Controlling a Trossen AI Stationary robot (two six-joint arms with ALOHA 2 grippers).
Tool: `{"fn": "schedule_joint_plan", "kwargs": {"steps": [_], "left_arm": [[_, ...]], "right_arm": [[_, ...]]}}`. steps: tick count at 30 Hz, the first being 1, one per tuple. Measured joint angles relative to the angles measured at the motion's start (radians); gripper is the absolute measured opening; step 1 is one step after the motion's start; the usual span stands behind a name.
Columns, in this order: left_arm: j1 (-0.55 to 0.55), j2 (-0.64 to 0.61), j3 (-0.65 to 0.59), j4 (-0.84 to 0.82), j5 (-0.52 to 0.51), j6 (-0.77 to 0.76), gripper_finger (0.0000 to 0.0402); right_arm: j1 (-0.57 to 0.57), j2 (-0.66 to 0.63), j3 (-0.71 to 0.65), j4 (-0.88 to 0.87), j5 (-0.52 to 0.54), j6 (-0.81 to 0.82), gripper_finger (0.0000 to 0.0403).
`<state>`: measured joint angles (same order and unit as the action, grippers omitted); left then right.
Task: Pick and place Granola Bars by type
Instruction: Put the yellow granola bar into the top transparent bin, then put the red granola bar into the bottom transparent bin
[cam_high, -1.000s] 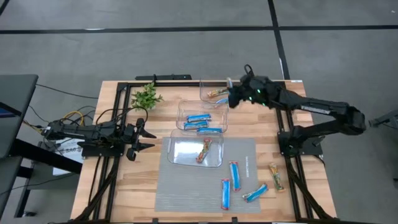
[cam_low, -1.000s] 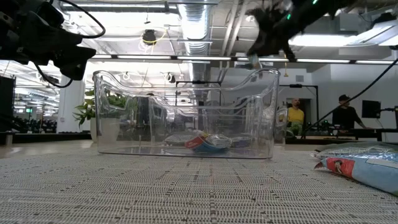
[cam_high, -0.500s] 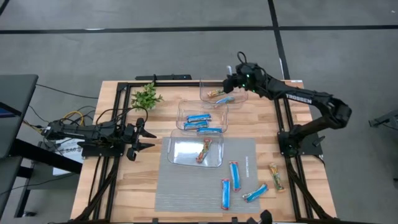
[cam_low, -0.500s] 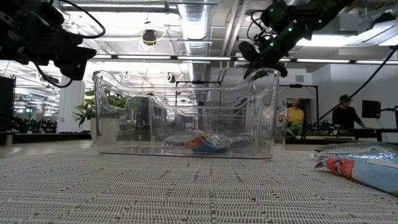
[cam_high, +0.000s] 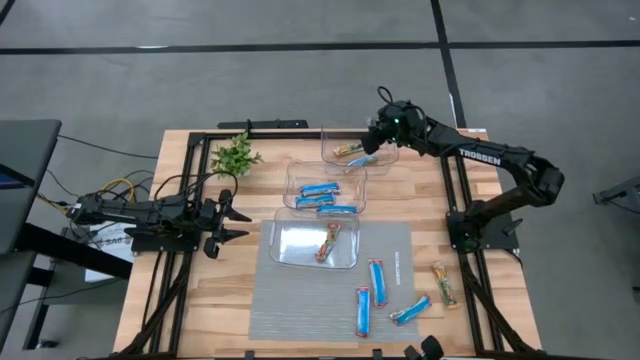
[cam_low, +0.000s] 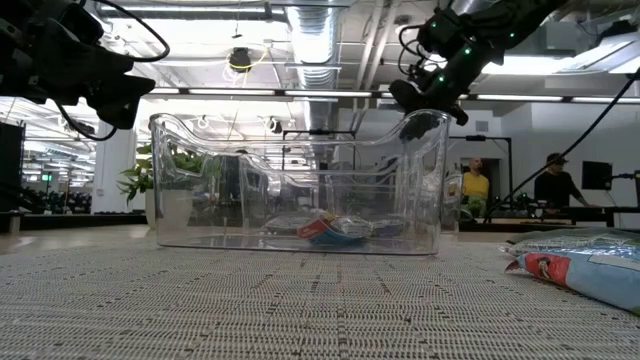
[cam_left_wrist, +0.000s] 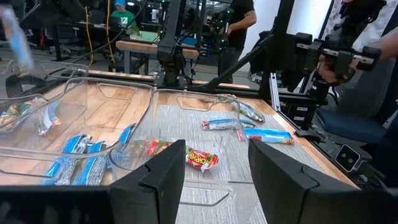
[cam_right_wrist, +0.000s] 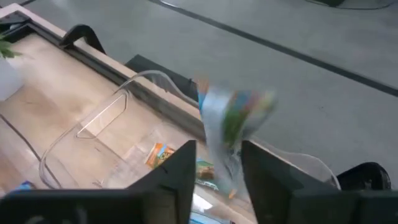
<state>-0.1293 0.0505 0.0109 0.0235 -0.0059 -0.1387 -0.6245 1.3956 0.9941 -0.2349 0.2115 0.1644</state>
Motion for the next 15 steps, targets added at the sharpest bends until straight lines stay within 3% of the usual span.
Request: {"fn": "schedule_joint_plan", "kwargs": {"steps": [7,15], "left_arm": [[0.0,0.0,0.0,0.0,0.0,0.0,0.0168],[0.0,0.0,0.0,0.0,-0.001,0.004,0.0168]], "right_arm": [[0.0,0.0,0.0,0.003,0.0,0.003,0.0196],[0.03,-0.001,0.0,-0.017,-0.004,0.02,0.0223]]}}
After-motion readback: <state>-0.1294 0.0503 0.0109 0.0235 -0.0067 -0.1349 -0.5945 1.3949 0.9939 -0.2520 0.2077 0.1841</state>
